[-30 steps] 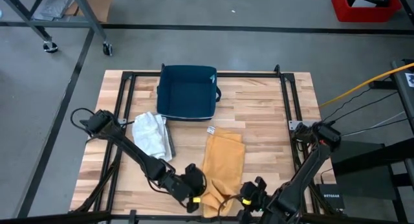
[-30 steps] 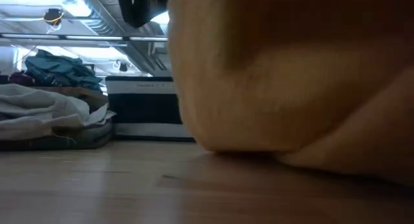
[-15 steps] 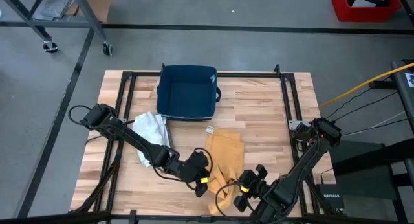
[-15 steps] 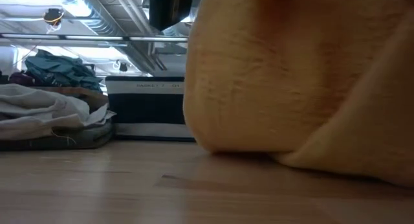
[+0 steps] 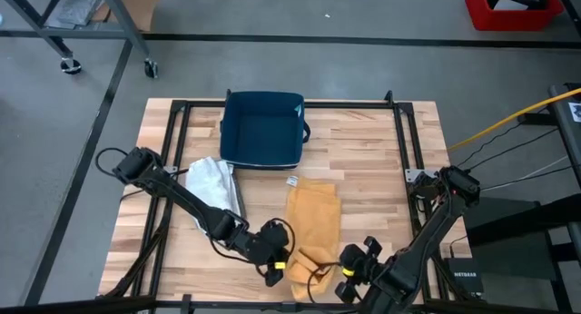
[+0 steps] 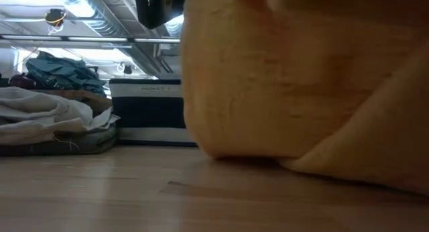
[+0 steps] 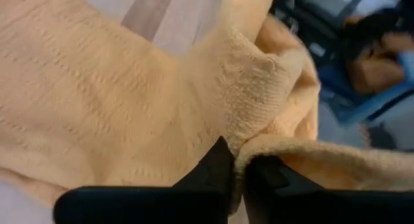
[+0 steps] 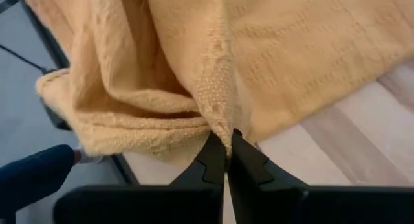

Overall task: Fold towel
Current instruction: Fold the yellow towel

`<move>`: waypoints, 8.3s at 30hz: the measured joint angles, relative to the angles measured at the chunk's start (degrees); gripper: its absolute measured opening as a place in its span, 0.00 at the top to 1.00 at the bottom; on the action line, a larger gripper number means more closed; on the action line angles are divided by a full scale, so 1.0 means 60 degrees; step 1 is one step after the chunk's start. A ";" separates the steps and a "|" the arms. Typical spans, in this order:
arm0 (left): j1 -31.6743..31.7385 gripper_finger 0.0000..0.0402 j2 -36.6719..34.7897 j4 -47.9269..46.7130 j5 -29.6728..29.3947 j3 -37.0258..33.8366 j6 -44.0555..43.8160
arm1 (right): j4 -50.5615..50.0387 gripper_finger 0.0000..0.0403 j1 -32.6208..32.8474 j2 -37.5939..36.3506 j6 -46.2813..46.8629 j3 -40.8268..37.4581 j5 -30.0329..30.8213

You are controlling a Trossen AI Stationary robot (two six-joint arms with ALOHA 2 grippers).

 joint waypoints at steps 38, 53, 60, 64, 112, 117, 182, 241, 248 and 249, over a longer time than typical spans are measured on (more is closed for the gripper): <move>-0.1452 0.64 0.0079 0.1620 -0.1378 -0.0004 0.1064 | 0.0303 0.98 0.0005 0.0007 -0.0263 0.0000 0.0115; -0.0874 0.64 0.0746 0.4148 -0.1350 -0.0007 0.1302 | 0.0786 0.98 -0.0031 0.0015 -0.0256 0.0000 0.1439; -0.0863 0.64 0.0764 0.4236 -0.1341 -0.0007 0.1357 | 0.0899 0.98 -0.0367 0.0015 -0.0305 0.0000 0.1477; -0.0848 0.64 0.0823 0.4160 -0.1342 -0.0004 0.1638 | 0.1096 0.98 -0.0522 0.0015 -0.0719 0.0000 0.1480; -0.0568 0.64 0.0680 0.3154 -0.1400 -0.0004 0.3300 | -0.2800 0.99 -0.2055 0.0018 0.1781 0.0004 0.1209; -0.0057 0.64 0.0680 0.3168 -0.1403 -0.0004 0.3280 | -0.2043 0.99 -0.1604 0.0018 0.1463 0.0004 0.0790; 0.0809 0.75 0.0906 0.1348 -0.0800 -0.0004 0.3124 | -0.0716 0.87 0.0796 0.0099 -0.0516 -0.0044 -0.4725; 0.0251 0.92 0.3478 0.5454 0.1140 0.0273 0.0328 | 0.3822 0.53 -0.0130 0.0131 -0.1553 -0.0576 -0.1968; 0.0267 0.92 0.3478 0.5530 0.1122 0.0273 0.0348 | 0.3651 0.53 -0.0263 0.0131 -0.1565 -0.0575 -0.1784; 0.0267 0.92 0.3478 0.5533 0.1122 0.0273 0.0348 | 0.3592 0.53 -0.0264 0.0145 -0.1592 -0.0574 -0.1783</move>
